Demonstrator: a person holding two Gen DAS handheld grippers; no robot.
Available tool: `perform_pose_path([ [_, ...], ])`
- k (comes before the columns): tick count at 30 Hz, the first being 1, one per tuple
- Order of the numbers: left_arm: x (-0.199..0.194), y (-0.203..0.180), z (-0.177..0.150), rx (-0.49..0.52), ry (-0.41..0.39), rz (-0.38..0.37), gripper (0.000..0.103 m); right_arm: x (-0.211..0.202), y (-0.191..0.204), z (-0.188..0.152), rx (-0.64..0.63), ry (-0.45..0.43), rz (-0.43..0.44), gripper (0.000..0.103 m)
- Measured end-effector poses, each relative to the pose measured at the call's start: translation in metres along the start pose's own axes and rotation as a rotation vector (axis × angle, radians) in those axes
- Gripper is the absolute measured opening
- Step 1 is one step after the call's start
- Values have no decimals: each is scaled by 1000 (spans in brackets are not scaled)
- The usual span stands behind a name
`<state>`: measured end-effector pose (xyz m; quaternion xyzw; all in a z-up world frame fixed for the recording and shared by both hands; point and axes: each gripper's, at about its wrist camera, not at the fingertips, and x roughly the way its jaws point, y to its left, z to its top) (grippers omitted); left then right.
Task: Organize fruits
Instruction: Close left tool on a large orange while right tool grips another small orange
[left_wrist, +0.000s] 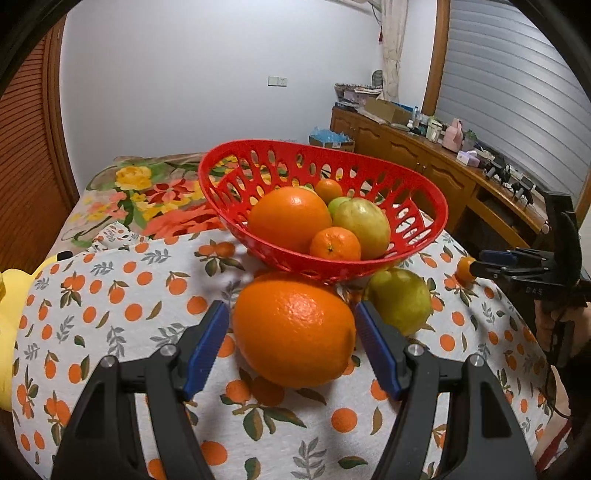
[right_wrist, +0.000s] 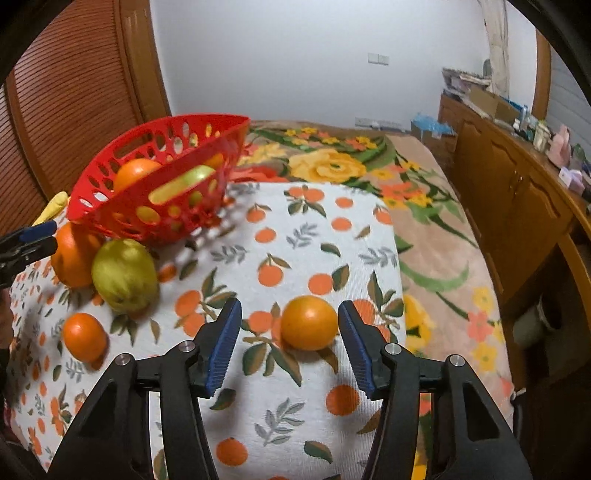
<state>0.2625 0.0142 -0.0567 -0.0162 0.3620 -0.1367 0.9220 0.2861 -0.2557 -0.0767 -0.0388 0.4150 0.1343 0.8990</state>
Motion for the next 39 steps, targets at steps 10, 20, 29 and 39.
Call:
perform_pose_path([
  [10, 12, -4, -2, 13, 37, 8, 71, 20, -10, -3, 28, 54, -7, 37],
  [20, 24, -7, -1, 42, 51, 39, 78, 17, 0, -2, 5, 33, 28, 36],
  [29, 41, -2, -3, 25, 96, 40, 86, 12, 10, -2, -23, 21, 39, 36],
  [39, 53, 3, -1, -6, 125, 36, 87, 11, 10, -3, -24, 20, 40, 36],
])
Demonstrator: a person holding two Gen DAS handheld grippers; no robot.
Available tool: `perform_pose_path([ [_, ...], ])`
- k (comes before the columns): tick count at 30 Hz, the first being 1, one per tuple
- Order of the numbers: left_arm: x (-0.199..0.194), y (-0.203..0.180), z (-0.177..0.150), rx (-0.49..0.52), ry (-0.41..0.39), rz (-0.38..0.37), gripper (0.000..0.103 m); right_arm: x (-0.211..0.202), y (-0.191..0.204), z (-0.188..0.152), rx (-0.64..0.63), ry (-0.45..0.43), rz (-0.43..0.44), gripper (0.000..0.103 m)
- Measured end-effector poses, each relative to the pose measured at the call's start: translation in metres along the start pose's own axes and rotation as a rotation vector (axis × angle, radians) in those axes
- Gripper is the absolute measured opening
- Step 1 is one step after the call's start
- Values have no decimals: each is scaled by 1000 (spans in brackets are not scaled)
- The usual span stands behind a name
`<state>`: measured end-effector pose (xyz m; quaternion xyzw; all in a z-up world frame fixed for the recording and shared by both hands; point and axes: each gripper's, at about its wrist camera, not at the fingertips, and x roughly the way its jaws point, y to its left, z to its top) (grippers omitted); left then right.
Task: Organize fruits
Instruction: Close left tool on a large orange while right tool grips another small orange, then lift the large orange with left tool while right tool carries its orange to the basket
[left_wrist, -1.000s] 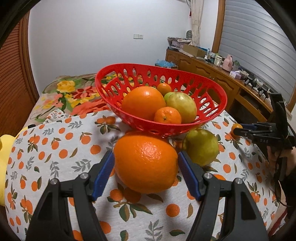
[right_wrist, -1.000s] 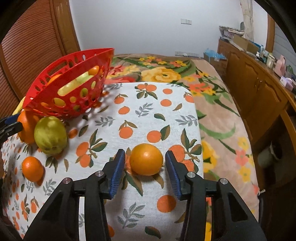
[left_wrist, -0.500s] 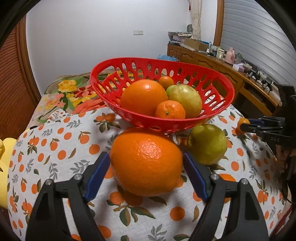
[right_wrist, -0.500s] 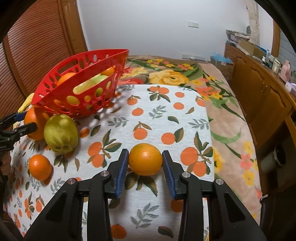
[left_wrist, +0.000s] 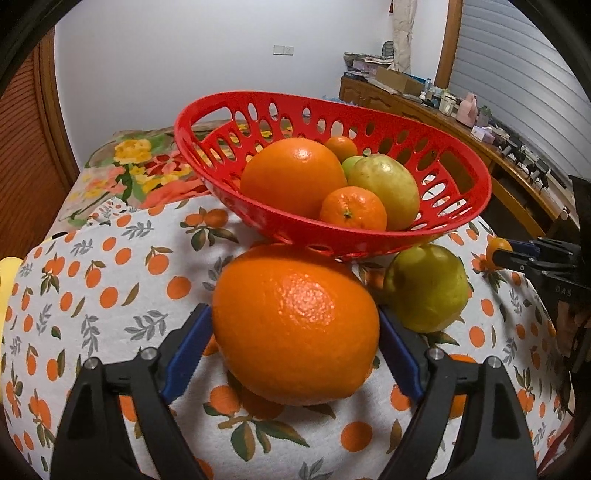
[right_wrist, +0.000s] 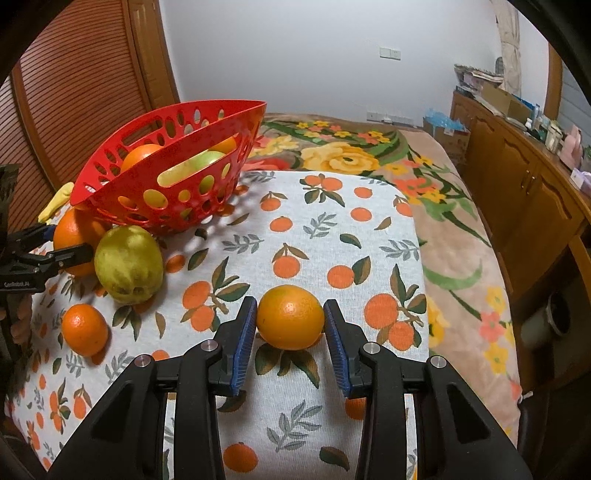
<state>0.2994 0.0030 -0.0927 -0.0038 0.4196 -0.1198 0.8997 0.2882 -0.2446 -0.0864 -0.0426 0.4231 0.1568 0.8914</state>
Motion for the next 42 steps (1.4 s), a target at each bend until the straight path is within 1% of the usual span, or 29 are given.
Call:
perform_pose_path([
  [3, 5, -2, 1, 11, 19, 14, 87, -1, 1, 0, 0, -1, 1, 36],
  [8, 8, -3, 1, 19, 23, 23, 87, -1, 2, 0, -2, -1, 0, 36],
  [12, 9, -2, 2, 20, 24, 13, 87, -1, 2, 0, -2, -1, 0, 36],
  [16, 6, -2, -2, 44, 9, 0, 86, -2, 6, -2, -10, 0, 3, 36],
  [20, -1, 1, -8, 34, 3, -20, 85, -4, 13, -2, -16, -3, 10, 36],
  [26, -21, 8, -17, 9, -28, -29, 84, -11, 26, 1, -29, -21, 32, 36],
  [32, -47, 13, -14, -4, -76, -24, 84, -25, 38, 6, -36, -58, 57, 36],
  [42, -80, 14, -7, -18, -147, -24, 84, -61, 63, 30, -72, -161, 100, 36],
])
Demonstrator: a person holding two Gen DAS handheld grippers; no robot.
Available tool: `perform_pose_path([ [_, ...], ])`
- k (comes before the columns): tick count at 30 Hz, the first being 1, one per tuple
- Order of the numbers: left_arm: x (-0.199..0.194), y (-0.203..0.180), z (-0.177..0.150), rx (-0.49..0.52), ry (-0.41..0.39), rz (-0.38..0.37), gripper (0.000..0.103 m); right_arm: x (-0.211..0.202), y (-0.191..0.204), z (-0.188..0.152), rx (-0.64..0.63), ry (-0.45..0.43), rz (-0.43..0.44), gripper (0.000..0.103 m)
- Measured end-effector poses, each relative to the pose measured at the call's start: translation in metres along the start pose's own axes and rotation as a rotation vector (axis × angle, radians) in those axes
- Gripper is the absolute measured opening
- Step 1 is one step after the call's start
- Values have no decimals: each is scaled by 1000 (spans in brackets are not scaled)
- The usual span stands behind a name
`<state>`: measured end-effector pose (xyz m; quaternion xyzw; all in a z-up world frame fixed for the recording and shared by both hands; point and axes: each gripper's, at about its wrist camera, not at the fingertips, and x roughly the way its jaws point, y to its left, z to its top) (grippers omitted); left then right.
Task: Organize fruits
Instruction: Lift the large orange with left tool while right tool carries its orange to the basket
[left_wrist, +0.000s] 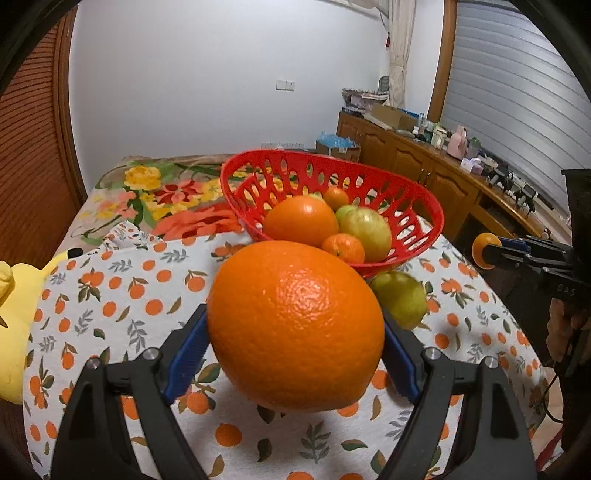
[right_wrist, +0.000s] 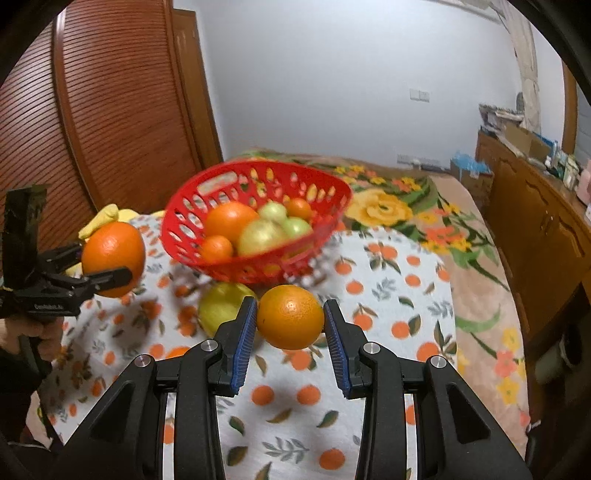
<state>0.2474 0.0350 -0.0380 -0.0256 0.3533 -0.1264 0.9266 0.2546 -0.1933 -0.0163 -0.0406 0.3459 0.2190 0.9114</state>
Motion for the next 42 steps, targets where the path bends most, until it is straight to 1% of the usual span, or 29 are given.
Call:
perform_pose_path([
  [7, -10, -4, 10, 5, -31, -4, 84, -6, 17, 18, -45, -46, 27, 36],
  [12, -14, -8, 18, 14, -48, -6, 84, -1, 24, 29, -72, -61, 39, 36],
  [18, -9, -13, 34, 32, -55, -10, 84, 10, 24, 40, -84, -67, 45, 36],
  [26, 10, -27, 60, 64, -52, -18, 84, 24, 15, 49, -88, -65, 44, 36],
  [32, 26, -34, 73, 77, -45, -23, 84, 35, 7, 56, -89, -62, 43, 36],
  [42, 57, -42, 90, 120, -1, 1, 85, 43, -4, 64, -84, -59, 41, 37],
])
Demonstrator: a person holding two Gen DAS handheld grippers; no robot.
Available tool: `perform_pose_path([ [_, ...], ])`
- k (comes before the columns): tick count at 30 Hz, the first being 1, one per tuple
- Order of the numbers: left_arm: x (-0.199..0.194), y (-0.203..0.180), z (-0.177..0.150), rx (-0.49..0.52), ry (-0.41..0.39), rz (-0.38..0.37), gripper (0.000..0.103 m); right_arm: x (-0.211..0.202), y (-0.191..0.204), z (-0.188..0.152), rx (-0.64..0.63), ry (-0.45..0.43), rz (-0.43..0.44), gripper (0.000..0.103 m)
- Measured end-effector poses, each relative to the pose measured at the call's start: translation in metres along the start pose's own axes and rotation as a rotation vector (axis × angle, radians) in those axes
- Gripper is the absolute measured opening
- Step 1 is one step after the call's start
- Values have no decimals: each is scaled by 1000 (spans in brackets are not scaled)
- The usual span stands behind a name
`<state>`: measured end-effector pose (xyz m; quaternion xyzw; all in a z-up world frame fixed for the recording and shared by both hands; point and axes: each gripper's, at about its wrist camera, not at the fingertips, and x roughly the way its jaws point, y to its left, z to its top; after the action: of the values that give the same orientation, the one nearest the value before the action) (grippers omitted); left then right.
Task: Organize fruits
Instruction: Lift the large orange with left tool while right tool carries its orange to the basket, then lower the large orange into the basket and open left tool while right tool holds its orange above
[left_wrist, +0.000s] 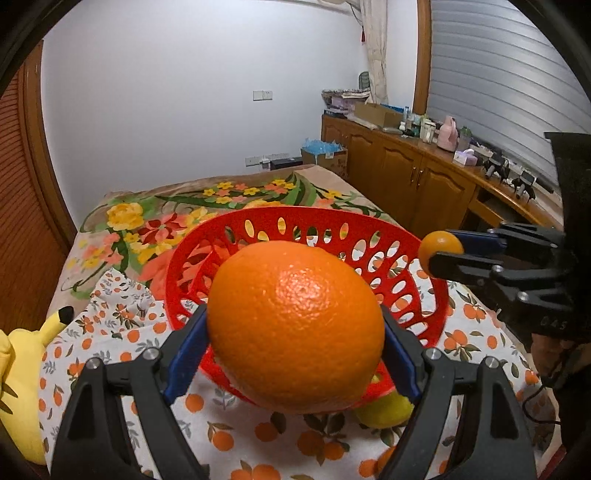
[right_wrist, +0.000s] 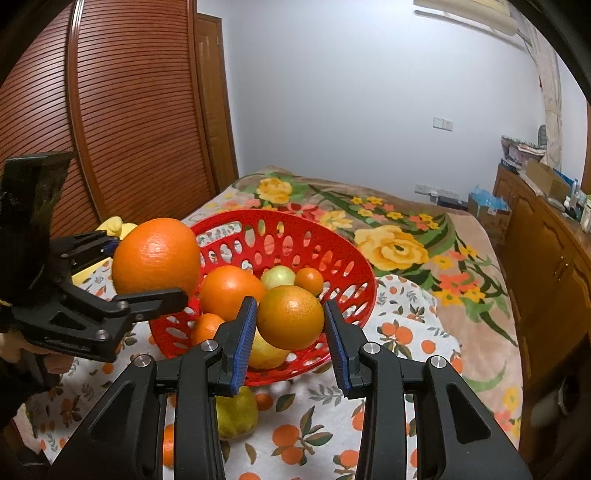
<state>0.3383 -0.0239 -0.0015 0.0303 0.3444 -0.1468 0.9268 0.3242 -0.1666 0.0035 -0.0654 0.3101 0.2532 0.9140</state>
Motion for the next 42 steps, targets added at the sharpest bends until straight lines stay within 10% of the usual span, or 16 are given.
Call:
perform_pose_path([
  [30, 61, -20, 23, 43, 105, -40, 88, 3, -14, -2, 19, 3, -6, 37],
  [42, 34, -10, 22, -27, 20, -94, 88, 1, -21, -6, 27, 0, -11, 37],
])
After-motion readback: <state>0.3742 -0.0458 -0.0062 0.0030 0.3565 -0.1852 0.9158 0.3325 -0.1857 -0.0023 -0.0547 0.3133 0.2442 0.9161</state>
